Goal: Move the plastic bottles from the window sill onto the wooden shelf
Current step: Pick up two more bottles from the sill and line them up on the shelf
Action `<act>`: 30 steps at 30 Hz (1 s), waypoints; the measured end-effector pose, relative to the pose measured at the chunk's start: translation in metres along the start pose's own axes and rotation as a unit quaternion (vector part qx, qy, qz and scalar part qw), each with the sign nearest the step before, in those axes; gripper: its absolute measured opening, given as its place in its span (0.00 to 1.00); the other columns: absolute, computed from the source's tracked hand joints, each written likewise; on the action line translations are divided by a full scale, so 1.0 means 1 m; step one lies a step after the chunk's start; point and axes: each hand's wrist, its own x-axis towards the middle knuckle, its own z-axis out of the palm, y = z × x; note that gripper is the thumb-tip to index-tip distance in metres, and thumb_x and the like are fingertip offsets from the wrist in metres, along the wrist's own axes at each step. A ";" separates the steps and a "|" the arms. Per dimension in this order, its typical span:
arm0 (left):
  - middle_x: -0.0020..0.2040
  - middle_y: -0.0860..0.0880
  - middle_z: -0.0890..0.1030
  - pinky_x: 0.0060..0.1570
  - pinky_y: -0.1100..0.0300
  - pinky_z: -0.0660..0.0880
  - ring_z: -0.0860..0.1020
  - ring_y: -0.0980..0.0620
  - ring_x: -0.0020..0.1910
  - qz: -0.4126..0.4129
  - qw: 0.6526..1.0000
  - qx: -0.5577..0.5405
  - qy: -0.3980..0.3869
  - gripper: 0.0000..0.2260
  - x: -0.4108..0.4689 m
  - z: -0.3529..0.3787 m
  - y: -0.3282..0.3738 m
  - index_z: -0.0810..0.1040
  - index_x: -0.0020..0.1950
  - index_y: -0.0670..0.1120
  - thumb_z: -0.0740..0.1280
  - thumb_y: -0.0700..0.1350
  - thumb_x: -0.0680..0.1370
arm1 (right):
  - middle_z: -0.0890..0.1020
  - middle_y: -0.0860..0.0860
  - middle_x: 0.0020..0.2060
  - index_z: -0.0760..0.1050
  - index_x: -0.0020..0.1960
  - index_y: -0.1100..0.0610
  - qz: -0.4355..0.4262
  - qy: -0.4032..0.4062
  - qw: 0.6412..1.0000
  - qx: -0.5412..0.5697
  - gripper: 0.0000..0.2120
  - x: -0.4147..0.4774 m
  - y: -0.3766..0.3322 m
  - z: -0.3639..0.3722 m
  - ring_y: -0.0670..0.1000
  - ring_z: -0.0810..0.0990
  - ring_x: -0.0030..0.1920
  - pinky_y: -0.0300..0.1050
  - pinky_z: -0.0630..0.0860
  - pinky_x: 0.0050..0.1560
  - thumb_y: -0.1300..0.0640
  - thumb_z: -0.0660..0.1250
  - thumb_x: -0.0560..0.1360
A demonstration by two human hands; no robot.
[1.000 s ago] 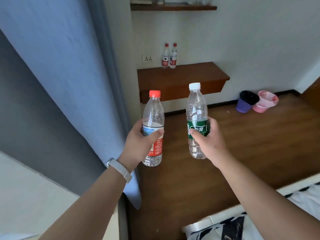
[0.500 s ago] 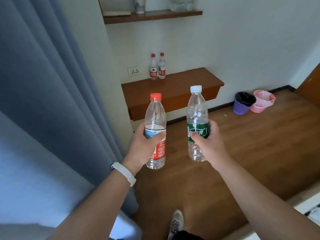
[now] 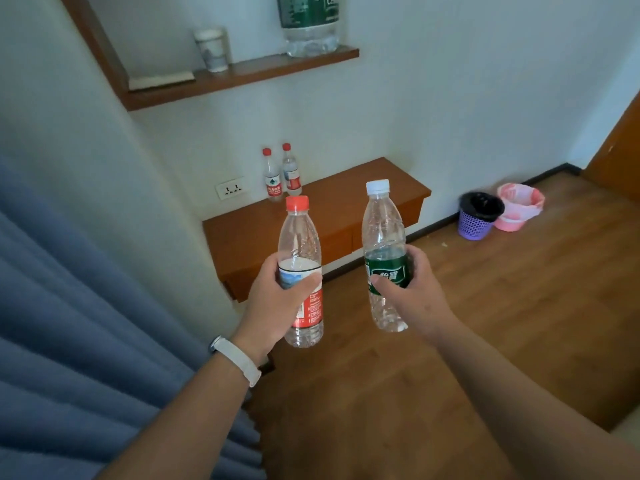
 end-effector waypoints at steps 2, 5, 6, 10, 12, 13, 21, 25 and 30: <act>0.60 0.58 0.77 0.60 0.48 0.77 0.78 0.53 0.57 0.006 1.000 0.002 -0.014 0.25 0.017 0.010 0.006 0.67 0.67 0.59 0.73 0.56 0.73 | 0.74 0.40 0.58 0.61 0.69 0.44 -0.009 0.004 1.000 0.001 0.31 0.009 -0.001 -0.013 0.43 0.77 0.55 0.44 0.77 0.55 0.52 0.74 0.73; 0.60 0.58 0.77 0.61 0.48 0.77 0.78 0.53 0.57 0.019 0.999 0.010 -0.042 0.26 0.041 0.027 0.012 0.68 0.68 0.57 0.73 0.56 0.73 | 0.74 0.40 0.57 0.61 0.69 0.44 -0.016 0.025 1.000 0.009 0.31 0.021 0.002 -0.034 0.43 0.77 0.56 0.40 0.77 0.52 0.53 0.74 0.73; 0.61 0.57 0.77 0.61 0.48 0.77 0.78 0.52 0.57 0.025 0.998 0.010 -0.051 0.27 0.049 0.033 0.014 0.68 0.68 0.57 0.74 0.57 0.72 | 0.75 0.41 0.58 0.61 0.69 0.45 -0.015 0.034 0.999 0.012 0.31 0.024 0.004 -0.040 0.43 0.78 0.56 0.39 0.77 0.51 0.53 0.74 0.73; 0.62 0.58 0.77 0.58 0.55 0.77 0.78 0.53 0.58 0.038 0.996 0.008 -0.084 0.31 0.075 0.057 0.016 0.67 0.69 0.58 0.73 0.61 0.70 | 0.76 0.43 0.57 0.63 0.70 0.48 -0.009 0.061 0.998 0.010 0.31 0.040 0.013 -0.056 0.44 0.79 0.55 0.41 0.80 0.51 0.54 0.74 0.73; 0.61 0.58 0.77 0.55 0.59 0.76 0.78 0.53 0.58 0.042 0.994 0.005 -0.098 0.32 0.090 0.068 0.018 0.67 0.69 0.58 0.72 0.63 0.68 | 0.78 0.43 0.56 0.64 0.69 0.48 -0.009 0.077 0.997 0.005 0.29 0.051 0.016 -0.062 0.43 0.80 0.53 0.40 0.80 0.49 0.54 0.75 0.72; 0.61 0.58 0.77 0.52 0.61 0.76 0.78 0.53 0.57 0.043 0.994 0.002 -0.104 0.31 0.098 0.073 0.018 0.67 0.69 0.58 0.72 0.62 0.69 | 0.78 0.43 0.55 0.65 0.68 0.48 -0.009 0.087 0.996 0.003 0.29 0.058 0.018 -0.065 0.42 0.80 0.53 0.40 0.79 0.49 0.54 0.75 0.72; 0.60 0.56 0.78 0.51 0.61 0.77 0.79 0.52 0.56 0.051 0.988 -0.046 -0.138 0.26 0.194 0.097 0.022 0.69 0.68 0.56 0.73 0.56 0.73 | 0.80 0.45 0.54 0.68 0.66 0.48 -0.002 0.124 0.992 0.008 0.27 0.142 0.022 -0.073 0.42 0.82 0.51 0.42 0.80 0.51 0.54 0.75 0.70; 0.59 0.55 0.78 0.52 0.59 0.77 0.79 0.52 0.56 0.056 0.986 -0.070 -0.143 0.24 0.249 0.101 0.030 0.69 0.67 0.56 0.73 0.54 0.73 | 0.81 0.47 0.54 0.70 0.65 0.47 -0.007 0.131 0.991 -0.002 0.28 0.192 0.016 -0.072 0.45 0.83 0.51 0.44 0.80 0.50 0.51 0.75 0.68; 0.60 0.55 0.79 0.56 0.53 0.79 0.80 0.50 0.56 0.060 0.984 -0.076 -0.151 0.26 0.309 0.110 0.031 0.70 0.68 0.55 0.74 0.55 0.73 | 0.81 0.49 0.54 0.69 0.66 0.51 -0.021 0.131 0.991 0.008 0.25 0.244 0.007 -0.075 0.45 0.83 0.50 0.38 0.78 0.46 0.60 0.74 0.73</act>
